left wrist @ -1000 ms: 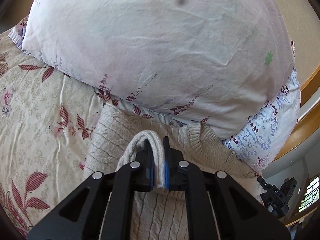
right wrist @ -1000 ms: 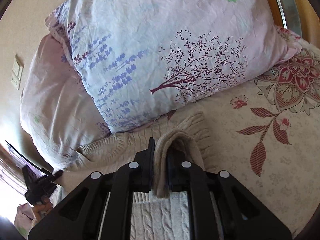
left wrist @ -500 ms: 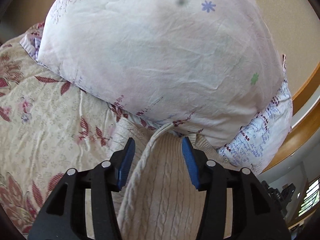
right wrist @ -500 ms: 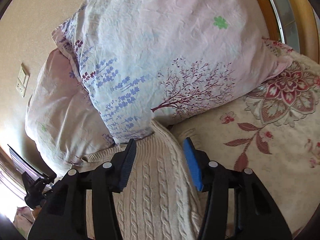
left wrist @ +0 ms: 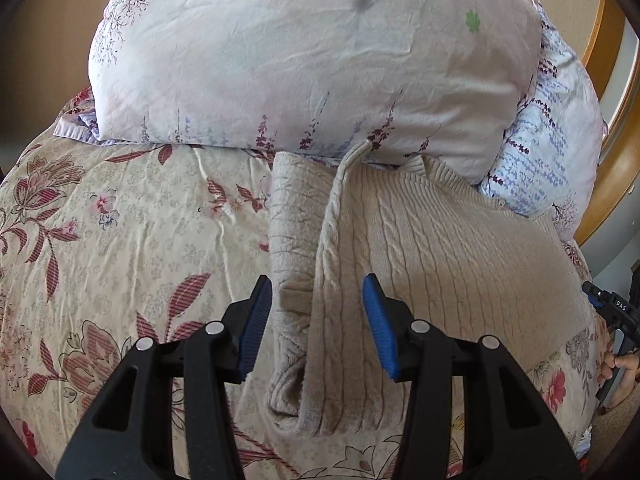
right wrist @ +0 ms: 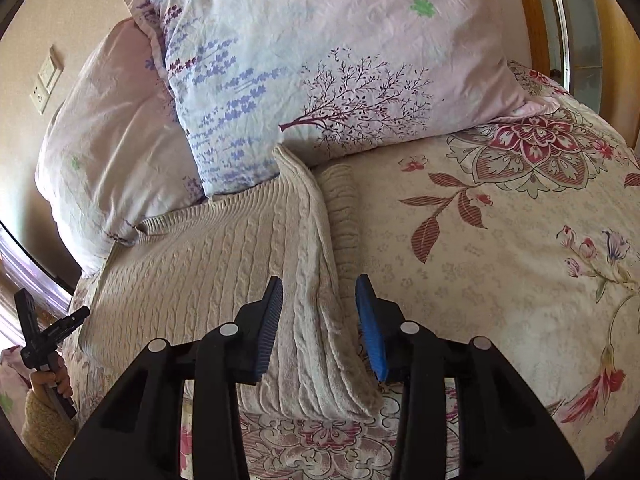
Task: Fold small clothes
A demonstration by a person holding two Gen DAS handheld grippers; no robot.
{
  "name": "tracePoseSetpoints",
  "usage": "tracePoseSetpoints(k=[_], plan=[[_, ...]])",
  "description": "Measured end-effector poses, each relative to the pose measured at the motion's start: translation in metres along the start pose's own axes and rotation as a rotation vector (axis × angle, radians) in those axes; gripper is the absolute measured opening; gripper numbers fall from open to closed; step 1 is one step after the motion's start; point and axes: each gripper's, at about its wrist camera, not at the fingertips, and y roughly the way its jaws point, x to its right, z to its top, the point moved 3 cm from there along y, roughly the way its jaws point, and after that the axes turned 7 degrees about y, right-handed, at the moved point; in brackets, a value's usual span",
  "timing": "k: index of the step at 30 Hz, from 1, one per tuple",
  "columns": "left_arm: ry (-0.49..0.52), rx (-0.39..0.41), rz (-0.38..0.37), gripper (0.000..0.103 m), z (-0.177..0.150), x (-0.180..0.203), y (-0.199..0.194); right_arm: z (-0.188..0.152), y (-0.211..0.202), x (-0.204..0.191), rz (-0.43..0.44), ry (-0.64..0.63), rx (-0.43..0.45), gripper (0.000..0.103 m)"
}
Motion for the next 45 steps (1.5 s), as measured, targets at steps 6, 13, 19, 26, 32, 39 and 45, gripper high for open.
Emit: tracePoseSetpoints(k=[6, 13, 19, 26, 32, 39, 45], plan=[[0.015, -0.004, 0.007, 0.035, -0.007, 0.002, 0.002, -0.007, 0.003, -0.007, -0.017, -0.04, -0.01, 0.022], [0.061, -0.006, 0.02, 0.034, -0.009, 0.008, 0.001, -0.009, 0.006, -0.007, -0.027, -0.038, -0.015, 0.016], [0.067, -0.009, -0.013, 0.013, -0.009, 0.008, -0.002, -0.005, -0.012, -0.015, 0.014, -0.023, 0.043, 0.012], [0.032, 0.014, -0.092, 0.012, -0.01, -0.002, -0.016, -0.011, -0.035, -0.019, 0.04, -0.009, 0.08, 0.011], [0.016, 0.011, -0.108, 0.011, -0.022, -0.009, -0.013, -0.025, -0.009, 0.006, -0.056, 0.034, -0.002, 0.011], [0.083, 0.012, -0.032, 0.022, -0.018, 0.003, -0.009, -0.026, -0.006, 0.0, -0.109, 0.006, 0.009, 0.016], [0.152, 0.128, -0.007, 0.053, -0.015, 0.025, -0.04, -0.021, -0.033, -0.032, -0.09, -0.103, 0.139, 0.048]])
